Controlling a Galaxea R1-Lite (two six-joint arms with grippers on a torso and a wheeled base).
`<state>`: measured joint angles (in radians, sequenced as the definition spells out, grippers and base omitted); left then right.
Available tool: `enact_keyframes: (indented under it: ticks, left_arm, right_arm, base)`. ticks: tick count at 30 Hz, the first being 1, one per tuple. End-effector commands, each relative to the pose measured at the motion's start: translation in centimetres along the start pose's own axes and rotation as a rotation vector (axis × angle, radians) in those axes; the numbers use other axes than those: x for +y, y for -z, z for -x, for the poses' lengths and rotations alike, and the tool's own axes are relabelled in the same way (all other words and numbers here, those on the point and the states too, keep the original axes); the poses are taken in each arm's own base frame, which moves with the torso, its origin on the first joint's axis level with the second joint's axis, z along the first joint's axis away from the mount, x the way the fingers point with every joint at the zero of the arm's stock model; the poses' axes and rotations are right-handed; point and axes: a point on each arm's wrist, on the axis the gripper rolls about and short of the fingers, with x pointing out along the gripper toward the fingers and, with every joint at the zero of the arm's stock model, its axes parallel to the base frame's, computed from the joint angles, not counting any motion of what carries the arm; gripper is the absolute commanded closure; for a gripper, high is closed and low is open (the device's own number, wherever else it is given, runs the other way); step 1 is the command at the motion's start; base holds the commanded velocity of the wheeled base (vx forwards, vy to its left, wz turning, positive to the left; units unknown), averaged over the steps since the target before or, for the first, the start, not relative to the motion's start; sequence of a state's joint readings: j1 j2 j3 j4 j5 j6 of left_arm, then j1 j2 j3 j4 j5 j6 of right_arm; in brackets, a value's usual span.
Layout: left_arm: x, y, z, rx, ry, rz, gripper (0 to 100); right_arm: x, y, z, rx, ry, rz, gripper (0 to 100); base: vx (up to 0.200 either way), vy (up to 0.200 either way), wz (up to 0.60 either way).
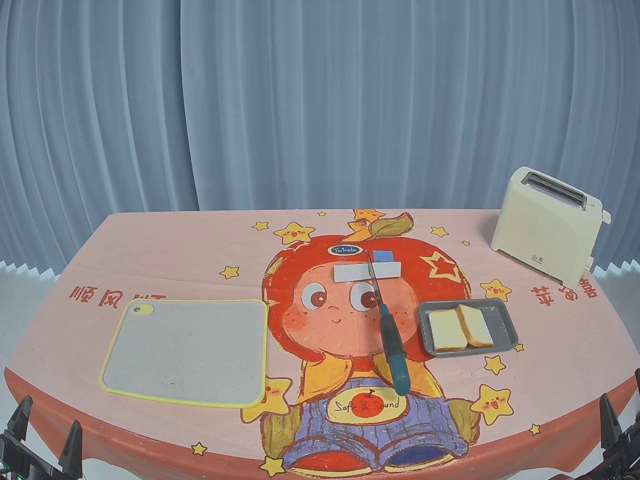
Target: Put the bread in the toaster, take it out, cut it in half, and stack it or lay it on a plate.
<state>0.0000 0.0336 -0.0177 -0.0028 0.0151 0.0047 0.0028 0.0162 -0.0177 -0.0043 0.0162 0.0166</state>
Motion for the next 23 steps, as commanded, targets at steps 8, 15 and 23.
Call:
enact_keyframes:
  ticks: [8,15,23]
  left_arm:
    - [0.0,0.48,-0.14,0.019,0.0,0.0,0]
    - [0.0,0.48,-0.14,0.019,0.0,0.0,0]
    - [0.0,0.48,-0.14,0.019,0.0,0.0,0]
  right_arm:
    - [-0.01,0.52,0.0,0.001,-0.001,0.001,0]
    - [-0.01,0.52,0.0,0.001,-0.001,0.0,0]
    - [-0.01,0.52,0.0,0.001,0.002,0.0,0]
  base:
    - [0.0,0.0,0.0]
    - [0.0,0.0,0.0]
    - [0.0,0.0,0.0]
